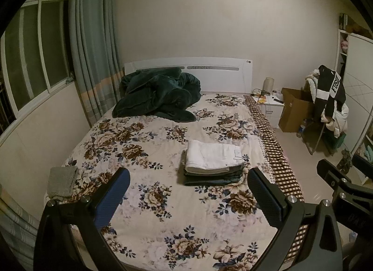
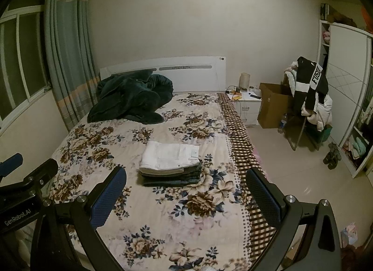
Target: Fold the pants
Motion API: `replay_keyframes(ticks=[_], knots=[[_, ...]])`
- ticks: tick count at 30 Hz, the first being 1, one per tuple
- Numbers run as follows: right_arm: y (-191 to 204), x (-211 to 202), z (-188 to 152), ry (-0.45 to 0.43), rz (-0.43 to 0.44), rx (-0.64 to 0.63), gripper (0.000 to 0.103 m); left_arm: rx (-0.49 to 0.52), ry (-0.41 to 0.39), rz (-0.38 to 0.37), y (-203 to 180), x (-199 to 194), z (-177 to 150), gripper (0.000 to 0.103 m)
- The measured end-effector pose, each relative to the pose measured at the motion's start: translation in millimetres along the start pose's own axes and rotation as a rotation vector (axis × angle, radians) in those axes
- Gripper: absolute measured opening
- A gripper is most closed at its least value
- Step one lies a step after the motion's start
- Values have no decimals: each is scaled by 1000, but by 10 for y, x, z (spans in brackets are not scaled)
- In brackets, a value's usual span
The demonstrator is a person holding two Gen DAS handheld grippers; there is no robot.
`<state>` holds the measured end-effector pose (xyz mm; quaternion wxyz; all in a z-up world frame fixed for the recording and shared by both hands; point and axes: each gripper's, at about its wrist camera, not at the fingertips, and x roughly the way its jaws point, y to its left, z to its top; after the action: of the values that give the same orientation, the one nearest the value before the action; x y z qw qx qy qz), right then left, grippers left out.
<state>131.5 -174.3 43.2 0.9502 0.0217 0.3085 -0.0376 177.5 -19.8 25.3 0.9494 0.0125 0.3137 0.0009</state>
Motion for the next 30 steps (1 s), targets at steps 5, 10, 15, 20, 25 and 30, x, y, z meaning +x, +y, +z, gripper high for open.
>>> replay_keyframes(ticks=[5,10,15,20,25,30], knots=[[5,-2,-12,1,-1,1,103,0,0,2,6,1,-22,103],[11,-3,-22,0,-2,1,103,-1,-1,1,8,0,-32,103],[13,-2,-28,1,-1,2,103,-2,0,1,-1,-6,-25,103],[11,3,-31,-1,-1,1,103,-3,0,3,-1,-6,-34,103],[12,-1,-37,0,-2,2,103,-2,-2,4,9,-2,-63,103],[26,-13,-24,4,1,2,103,-11,-26,3,3,-58,-19,103]])
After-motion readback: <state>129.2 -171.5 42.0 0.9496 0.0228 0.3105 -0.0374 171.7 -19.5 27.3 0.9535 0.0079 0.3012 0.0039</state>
